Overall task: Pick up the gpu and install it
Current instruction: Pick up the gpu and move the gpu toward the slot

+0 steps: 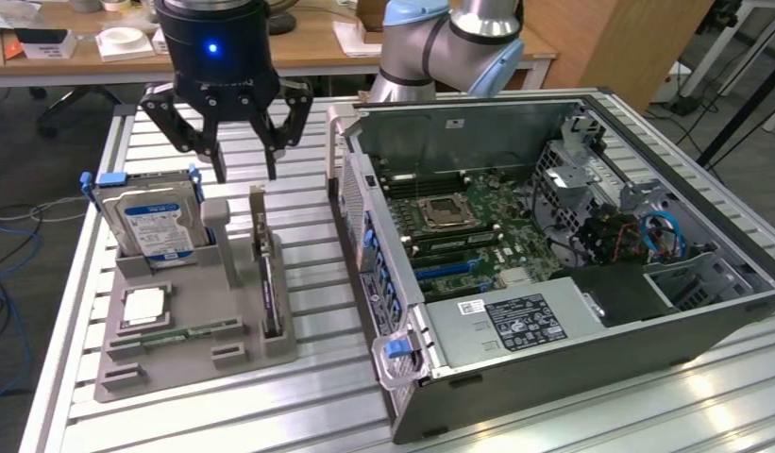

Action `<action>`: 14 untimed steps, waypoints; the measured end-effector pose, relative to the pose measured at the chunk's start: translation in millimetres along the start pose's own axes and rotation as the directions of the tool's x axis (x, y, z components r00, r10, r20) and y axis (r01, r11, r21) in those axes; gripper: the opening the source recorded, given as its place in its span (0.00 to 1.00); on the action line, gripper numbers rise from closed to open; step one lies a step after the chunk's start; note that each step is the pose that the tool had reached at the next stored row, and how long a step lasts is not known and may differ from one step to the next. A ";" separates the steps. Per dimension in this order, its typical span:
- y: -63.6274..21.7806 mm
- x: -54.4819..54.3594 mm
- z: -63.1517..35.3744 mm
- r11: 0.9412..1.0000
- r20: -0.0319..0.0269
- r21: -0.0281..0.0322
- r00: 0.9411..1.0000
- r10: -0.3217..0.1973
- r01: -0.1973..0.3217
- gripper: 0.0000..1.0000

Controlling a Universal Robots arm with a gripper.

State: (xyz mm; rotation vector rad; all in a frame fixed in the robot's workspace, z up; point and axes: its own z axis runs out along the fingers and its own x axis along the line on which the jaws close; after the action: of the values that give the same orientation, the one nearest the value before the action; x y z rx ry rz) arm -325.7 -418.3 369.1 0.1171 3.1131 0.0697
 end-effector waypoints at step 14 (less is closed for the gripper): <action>-3.0 0.0 6.6 1.000 0.000 0.000 1.000 0.000 0.000 0.55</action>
State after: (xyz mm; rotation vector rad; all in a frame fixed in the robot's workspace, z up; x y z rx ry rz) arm -325.7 -421.0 362.4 0.1170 3.1133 0.0694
